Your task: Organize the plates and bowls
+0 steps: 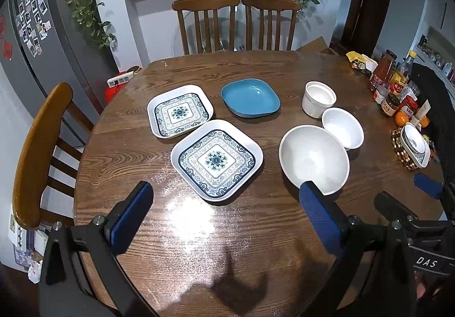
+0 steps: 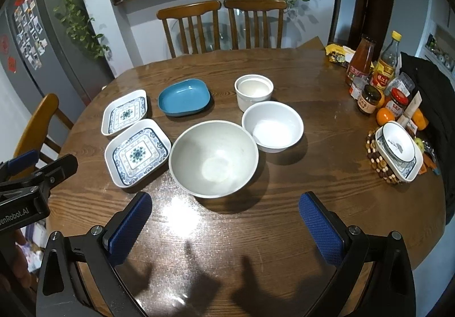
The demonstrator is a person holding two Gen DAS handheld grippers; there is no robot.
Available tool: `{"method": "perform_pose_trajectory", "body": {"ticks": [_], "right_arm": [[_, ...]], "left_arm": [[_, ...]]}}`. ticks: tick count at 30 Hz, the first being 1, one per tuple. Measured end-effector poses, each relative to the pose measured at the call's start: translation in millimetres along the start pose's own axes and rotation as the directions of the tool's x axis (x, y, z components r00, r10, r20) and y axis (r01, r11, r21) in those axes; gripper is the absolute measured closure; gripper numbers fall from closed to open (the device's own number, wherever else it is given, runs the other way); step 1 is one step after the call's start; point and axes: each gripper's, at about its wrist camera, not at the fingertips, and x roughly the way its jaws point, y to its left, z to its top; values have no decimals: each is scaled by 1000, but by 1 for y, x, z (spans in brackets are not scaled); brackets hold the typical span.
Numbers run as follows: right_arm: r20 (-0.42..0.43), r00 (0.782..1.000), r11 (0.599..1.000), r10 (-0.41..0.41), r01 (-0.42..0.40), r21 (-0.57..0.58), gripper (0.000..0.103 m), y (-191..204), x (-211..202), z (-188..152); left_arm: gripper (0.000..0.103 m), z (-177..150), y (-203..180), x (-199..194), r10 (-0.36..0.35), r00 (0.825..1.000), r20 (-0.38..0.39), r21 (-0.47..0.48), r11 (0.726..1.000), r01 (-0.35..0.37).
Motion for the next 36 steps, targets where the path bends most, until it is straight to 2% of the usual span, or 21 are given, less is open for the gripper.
{"method": "perform_pose_trajectory", "body": {"ticks": [36], "right_arm": [[-23, 999, 999, 25, -26, -45, 0, 16, 18, 10]], "left_arm": [[1, 2, 9, 19, -1, 999, -40, -29, 1000, 0]]}}
